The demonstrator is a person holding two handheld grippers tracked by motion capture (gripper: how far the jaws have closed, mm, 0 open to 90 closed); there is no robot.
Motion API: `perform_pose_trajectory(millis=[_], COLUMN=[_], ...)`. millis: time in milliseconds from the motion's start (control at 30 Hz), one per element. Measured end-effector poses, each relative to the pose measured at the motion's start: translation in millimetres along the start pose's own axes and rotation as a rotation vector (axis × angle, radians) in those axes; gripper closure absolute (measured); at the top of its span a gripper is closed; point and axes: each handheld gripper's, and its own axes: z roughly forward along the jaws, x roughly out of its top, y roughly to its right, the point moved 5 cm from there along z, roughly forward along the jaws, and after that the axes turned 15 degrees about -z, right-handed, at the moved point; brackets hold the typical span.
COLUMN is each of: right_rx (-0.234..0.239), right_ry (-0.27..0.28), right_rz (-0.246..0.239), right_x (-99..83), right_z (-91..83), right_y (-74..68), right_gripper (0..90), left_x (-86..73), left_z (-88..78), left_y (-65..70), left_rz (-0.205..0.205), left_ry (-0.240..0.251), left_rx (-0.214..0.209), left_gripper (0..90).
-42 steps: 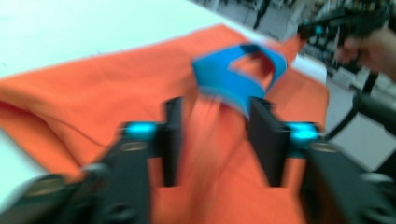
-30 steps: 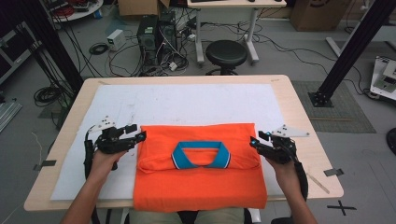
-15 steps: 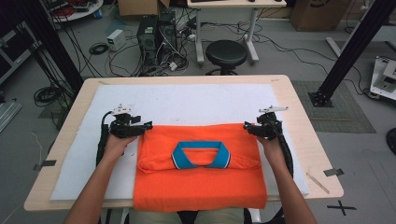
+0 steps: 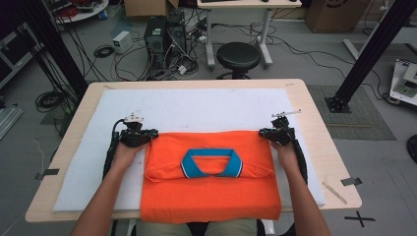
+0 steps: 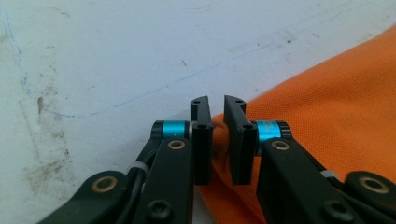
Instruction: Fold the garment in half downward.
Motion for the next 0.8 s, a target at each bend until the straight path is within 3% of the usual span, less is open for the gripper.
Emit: perform_pose_trajectory(millis=[167, 333, 400, 533, 600, 733, 800], right_rx=[-0.062, -0.101, -0.112, -0.120, -0.134, -0.147, -0.161], right_ry=[0.042, 0.087, 0.092, 0.102, 0.109, 0.111, 0.125], right_rz=[-0.052, -0.050, -0.044, -0.011, -0.010, 0.016, 0.028], right_x=[6.9, 21.1, 25.3, 33.2, 36.3, 41.0, 41.7], right_z=[-4.7, -10.4, -10.3, -9.6, -8.8, -3.1, 0.8], right_y=[1.0, 7.5, 10.8, 19.2, 22.1, 29.4, 32.1], right_gripper=[83.1, 83.2, 83.2, 83.1, 83.1, 83.0, 83.0], left_x=[10.9, 23.7, 30.7, 40.8, 47.2, 57.7, 59.0], left_z=[-4.7, -3.0, -2.7, 4.5, 6.9, 16.3, 19.6], left_y=[-4.4, -5.9, -3.9, -5.2, -4.2, -5.5, -6.7], left_rz=[-0.074, -0.105, -0.103, -0.100, -0.091, -0.091, -0.099], left_ry=[0.099, 0.113, 0.154, 0.128, 0.154, 0.144, 0.171], left_rx=[-0.012, -0.028, -0.042, -0.037, -0.043, -0.035, -0.044], left_gripper=[83.6, 83.5, 83.6, 83.5, 83.5, 83.5, 83.5])
